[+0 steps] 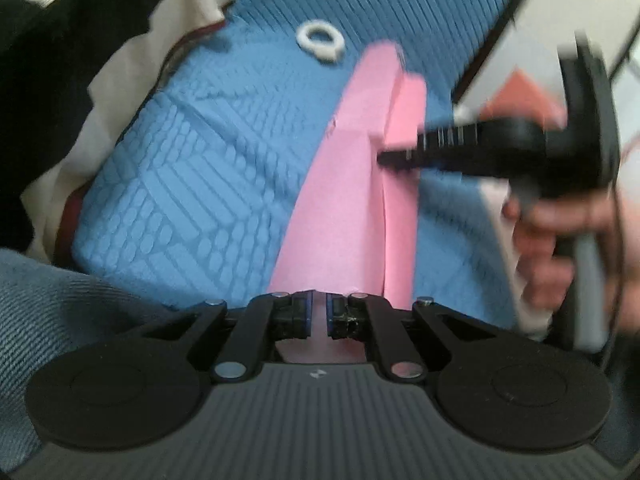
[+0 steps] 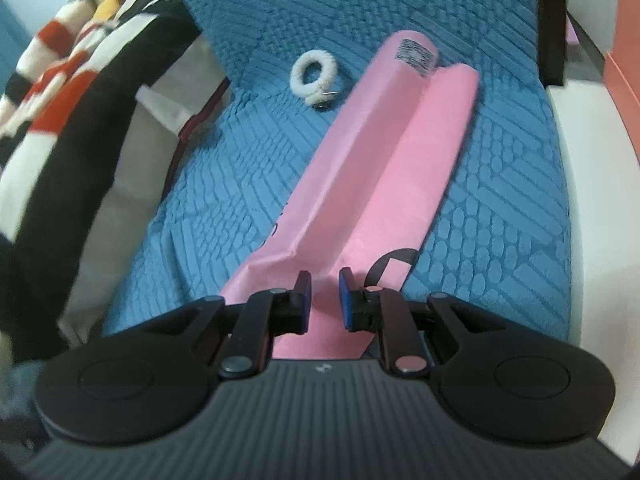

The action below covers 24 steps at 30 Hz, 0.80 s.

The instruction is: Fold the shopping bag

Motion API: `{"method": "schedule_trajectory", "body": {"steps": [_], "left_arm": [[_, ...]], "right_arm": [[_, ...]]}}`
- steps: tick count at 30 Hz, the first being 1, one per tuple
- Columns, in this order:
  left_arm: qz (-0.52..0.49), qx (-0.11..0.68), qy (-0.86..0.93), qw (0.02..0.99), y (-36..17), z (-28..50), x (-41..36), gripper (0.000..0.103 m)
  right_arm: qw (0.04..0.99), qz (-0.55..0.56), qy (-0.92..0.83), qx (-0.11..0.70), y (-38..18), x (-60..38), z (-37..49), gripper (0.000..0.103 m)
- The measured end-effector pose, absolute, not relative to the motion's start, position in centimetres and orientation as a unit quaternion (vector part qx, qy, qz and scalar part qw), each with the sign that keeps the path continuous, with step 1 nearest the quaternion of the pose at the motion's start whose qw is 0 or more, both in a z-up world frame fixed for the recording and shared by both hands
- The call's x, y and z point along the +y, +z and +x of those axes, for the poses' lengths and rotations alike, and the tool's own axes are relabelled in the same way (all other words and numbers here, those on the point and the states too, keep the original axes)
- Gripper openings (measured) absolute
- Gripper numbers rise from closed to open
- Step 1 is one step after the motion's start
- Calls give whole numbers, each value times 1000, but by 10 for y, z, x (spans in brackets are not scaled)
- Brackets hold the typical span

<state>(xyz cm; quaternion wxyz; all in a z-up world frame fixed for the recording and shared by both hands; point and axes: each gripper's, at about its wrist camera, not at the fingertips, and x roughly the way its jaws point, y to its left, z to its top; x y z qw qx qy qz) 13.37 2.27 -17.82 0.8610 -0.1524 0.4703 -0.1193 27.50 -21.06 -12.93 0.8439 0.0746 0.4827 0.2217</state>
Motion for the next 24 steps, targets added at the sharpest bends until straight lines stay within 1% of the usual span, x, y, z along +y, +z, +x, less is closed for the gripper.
{"method": "schedule_trajectory", "body": {"steps": [6,9,11,13,17,19,21,24], "left_arm": [[-310,389,-125,858,-164,130,70,8],[-372,366,-126,844,-162,128,88,8],[-400,369,-130,828,-167,131,93,8],[-391,381,-132,827,-169,134,90,8],[-317,419,-146,838,-174,146,64,8],[-284,431,-147,844,-177,154,50,8],[-273,436,-154,844,-184,162,44,8],[-284,442,-163,835,-195,168,42,8]], "right_arm": [[843,73,225,483,-129,-210,274,16],[843,71,227,483,-129,-207,272,16],[843,65,229,483,-128,-205,271,16],[844,51,232,481,-127,-201,269,16],[843,44,230,485,-125,-199,267,17],[843,46,228,485,-124,-199,267,19],[844,50,223,485,-123,-201,266,19],[842,69,217,489,-125,-205,268,19]]}}
